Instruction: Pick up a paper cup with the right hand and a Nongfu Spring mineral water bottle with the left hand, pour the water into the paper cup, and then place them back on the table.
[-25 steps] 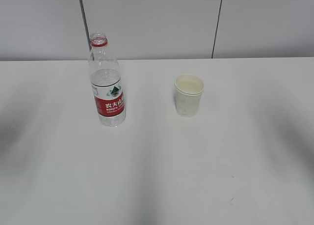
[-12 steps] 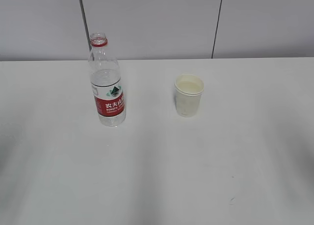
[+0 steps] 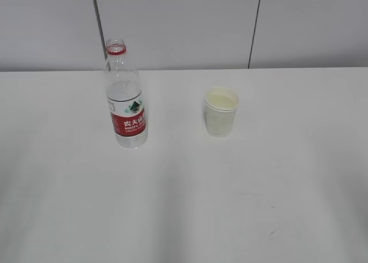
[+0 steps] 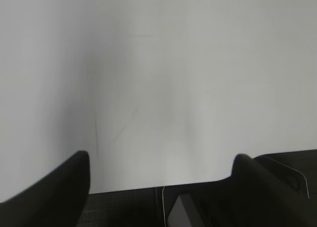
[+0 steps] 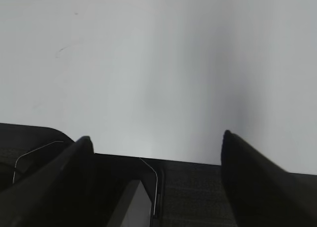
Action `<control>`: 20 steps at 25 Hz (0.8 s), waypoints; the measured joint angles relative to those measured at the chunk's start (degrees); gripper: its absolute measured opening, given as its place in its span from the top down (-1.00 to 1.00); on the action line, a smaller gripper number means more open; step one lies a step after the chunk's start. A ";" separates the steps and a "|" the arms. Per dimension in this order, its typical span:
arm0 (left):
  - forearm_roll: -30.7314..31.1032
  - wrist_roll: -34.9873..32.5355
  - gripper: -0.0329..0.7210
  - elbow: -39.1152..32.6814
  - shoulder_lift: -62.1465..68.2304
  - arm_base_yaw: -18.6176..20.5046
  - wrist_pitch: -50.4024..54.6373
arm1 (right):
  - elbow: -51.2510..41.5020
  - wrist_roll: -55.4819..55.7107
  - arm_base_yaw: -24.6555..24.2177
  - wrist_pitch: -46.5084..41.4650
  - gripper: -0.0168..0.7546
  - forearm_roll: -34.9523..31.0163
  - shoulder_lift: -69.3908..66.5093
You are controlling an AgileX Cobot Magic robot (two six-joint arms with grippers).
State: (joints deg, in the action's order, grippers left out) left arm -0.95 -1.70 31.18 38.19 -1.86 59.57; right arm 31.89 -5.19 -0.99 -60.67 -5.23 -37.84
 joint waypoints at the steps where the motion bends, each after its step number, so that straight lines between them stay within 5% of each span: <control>1: 0.00 0.00 -0.50 0.01 -0.34 0.00 0.16 | -0.71 0.00 0.00 0.00 -0.57 0.00 1.16; 20: -1.52 0.00 -0.50 -1.15 -12.31 0.00 2.03 | -3.80 0.00 0.00 -3.81 -0.57 0.00 15.37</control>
State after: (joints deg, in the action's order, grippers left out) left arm -2.46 -1.70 30.02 25.87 -1.86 61.59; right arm 28.09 -5.19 -0.99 -64.48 -5.23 -22.48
